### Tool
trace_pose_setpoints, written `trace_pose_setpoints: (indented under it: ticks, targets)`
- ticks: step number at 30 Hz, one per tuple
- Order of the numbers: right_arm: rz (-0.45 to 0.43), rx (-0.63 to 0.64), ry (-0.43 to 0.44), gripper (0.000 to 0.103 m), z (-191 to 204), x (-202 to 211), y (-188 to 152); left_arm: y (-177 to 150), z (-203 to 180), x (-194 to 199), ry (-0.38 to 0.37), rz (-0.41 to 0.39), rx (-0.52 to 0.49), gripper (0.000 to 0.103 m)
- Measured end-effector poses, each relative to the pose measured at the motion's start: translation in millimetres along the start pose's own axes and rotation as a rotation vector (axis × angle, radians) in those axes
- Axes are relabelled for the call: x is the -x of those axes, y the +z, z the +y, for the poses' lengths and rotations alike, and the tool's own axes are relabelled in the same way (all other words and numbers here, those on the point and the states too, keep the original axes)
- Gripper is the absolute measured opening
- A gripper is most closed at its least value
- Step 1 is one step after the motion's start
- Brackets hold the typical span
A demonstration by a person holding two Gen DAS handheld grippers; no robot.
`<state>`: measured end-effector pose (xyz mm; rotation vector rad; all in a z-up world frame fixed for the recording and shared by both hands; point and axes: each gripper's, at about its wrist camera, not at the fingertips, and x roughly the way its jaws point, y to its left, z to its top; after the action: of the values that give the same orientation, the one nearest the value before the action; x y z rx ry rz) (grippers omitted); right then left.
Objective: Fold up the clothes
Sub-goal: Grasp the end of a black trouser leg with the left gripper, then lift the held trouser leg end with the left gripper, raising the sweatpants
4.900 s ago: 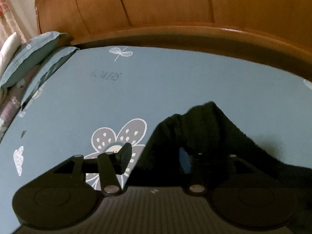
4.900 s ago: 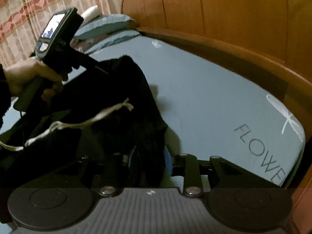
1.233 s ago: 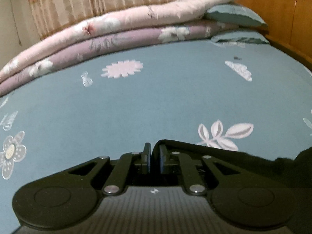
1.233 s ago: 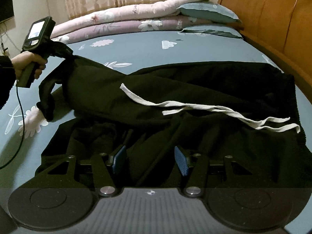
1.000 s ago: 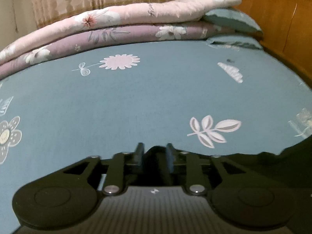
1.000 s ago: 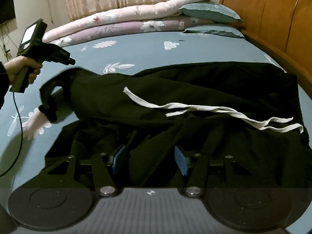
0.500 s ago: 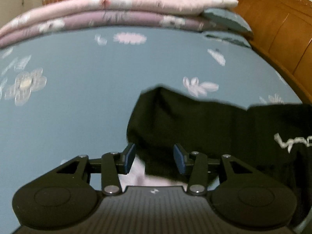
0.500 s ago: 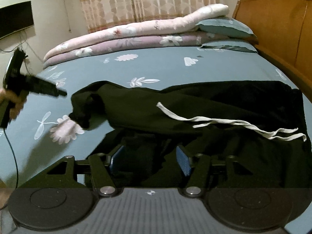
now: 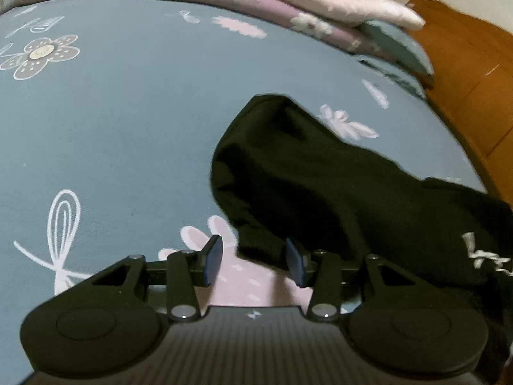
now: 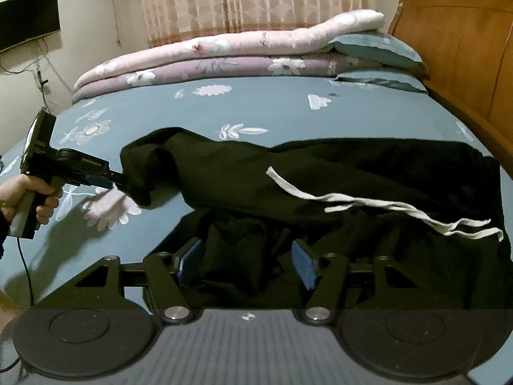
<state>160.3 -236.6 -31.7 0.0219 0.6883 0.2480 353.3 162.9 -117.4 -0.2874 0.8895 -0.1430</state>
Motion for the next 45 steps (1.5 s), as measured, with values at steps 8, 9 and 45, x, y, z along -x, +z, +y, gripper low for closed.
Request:
trace_pose_setpoints:
  ticks: [8, 9, 45]
  targets:
    - [0.017, -0.032, 0.012, 0.066, -9, -15, -3, 1, -37, -20, 0.074, -0.045, -0.100, 0.048]
    - [0.019, -0.032, 0.015, 0.066, -9, -16, -3, 0, -44, -22, 0.086, -0.050, -0.114, 0.048]
    - [-0.016, 0.300, 0.003, 0.067, -34, -18, 60, 91, 14, 31, 0.321, -0.166, -0.162, 0.011]
